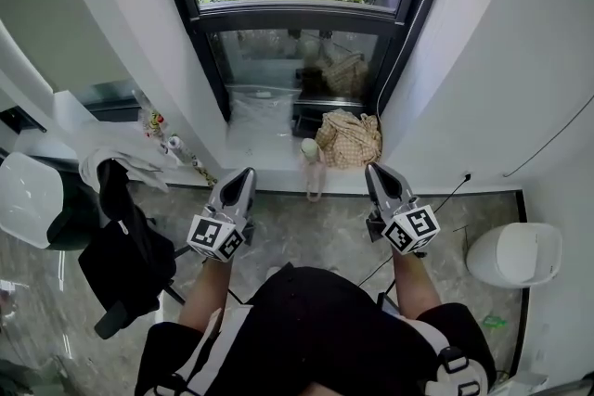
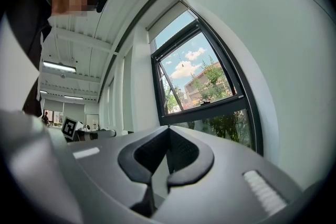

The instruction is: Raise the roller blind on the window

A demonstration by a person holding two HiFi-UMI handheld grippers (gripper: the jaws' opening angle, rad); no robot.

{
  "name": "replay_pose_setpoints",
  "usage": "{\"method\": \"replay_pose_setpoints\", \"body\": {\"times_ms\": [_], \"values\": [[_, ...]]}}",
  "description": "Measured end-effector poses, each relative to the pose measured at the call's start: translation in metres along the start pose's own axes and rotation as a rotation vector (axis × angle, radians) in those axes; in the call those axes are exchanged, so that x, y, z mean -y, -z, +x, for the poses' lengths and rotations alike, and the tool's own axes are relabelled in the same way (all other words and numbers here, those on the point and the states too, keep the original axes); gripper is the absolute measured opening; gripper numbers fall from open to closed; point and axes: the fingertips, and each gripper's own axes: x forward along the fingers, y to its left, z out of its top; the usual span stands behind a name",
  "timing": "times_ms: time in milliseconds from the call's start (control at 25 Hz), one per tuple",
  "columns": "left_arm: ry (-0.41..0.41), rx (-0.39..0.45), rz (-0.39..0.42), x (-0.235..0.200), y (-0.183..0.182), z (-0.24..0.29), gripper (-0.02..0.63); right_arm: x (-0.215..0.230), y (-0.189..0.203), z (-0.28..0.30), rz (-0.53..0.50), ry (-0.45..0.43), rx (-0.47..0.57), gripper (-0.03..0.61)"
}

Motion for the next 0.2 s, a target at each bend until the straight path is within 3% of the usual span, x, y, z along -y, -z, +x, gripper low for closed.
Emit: {"method": "replay_pose_setpoints", "body": {"times_ms": [200], "values": [[0.004, -0.001, -0.012, -0.0039, 0.0003, -0.0016, 0.000, -0.0056, 0.0034, 0.0048, -0.019, -0.009, -0.014, 0.005]]}}
